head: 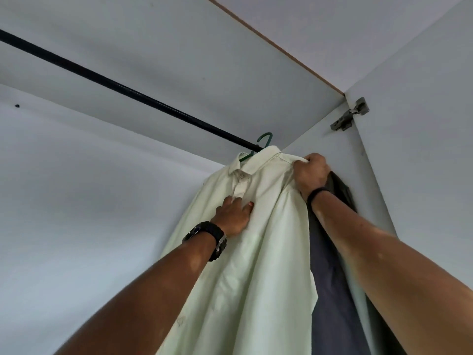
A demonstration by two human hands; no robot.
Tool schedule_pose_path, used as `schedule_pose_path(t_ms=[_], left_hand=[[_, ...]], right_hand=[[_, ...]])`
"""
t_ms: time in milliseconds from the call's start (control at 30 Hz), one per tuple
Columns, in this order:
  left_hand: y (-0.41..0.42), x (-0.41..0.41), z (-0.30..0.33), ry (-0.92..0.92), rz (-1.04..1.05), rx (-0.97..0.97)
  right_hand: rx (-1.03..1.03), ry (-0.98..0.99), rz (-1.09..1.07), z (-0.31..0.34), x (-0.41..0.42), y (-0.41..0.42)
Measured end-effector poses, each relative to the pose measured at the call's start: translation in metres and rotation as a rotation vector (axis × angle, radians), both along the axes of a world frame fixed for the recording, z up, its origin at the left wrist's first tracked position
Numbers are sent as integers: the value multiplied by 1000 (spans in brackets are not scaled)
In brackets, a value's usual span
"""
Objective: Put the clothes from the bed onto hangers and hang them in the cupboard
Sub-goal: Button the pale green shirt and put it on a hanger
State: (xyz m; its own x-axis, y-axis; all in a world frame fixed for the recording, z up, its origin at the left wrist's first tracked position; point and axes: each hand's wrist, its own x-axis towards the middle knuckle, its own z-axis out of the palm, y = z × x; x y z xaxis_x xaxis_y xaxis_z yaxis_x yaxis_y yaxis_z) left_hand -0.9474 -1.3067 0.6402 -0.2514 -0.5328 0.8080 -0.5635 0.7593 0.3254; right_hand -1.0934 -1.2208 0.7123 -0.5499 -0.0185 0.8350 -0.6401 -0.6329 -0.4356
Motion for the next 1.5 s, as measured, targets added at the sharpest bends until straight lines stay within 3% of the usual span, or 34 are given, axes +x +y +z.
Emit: schedule_pose_path(t_ms=[133, 267, 467, 667, 833, 1033, 1133, 1267, 1333, 1433, 1500], left_hand=[[-35, -15, 12, -69, 1, 26], [-62, -29, 27, 45, -101, 3], [-97, -52, 45, 50, -182, -55], [-119, -67, 52, 49, -158, -91], [-112, -79, 43, 98, -266, -115], [-102, -91, 39, 124, -361, -10], [-89, -92, 32, 155, -354, 29], [-76, -89, 11, 124, -348, 49], [-73, -89, -7, 81, -280, 74], [-66, -89, -40, 17, -77, 170], [-56, -87, -59, 95, -134, 227]], right_hand=[[-55, 17, -14, 13, -10, -34], [-95, 43, -18, 33, -26, -73], [-111, 95, -76, 57, -32, -121], [67, 257, -275, 71, -27, -146], [126, 232, -390, 72, -38, -142], [121, 349, -219, 60, -52, -134], [170, 337, 51, 46, -56, -131], [398, 345, 334, 11, -62, -117], [532, 349, 278, -11, -66, -108], [646, 324, 23, -40, -69, -91], [719, 284, 102, -54, -63, -71]])
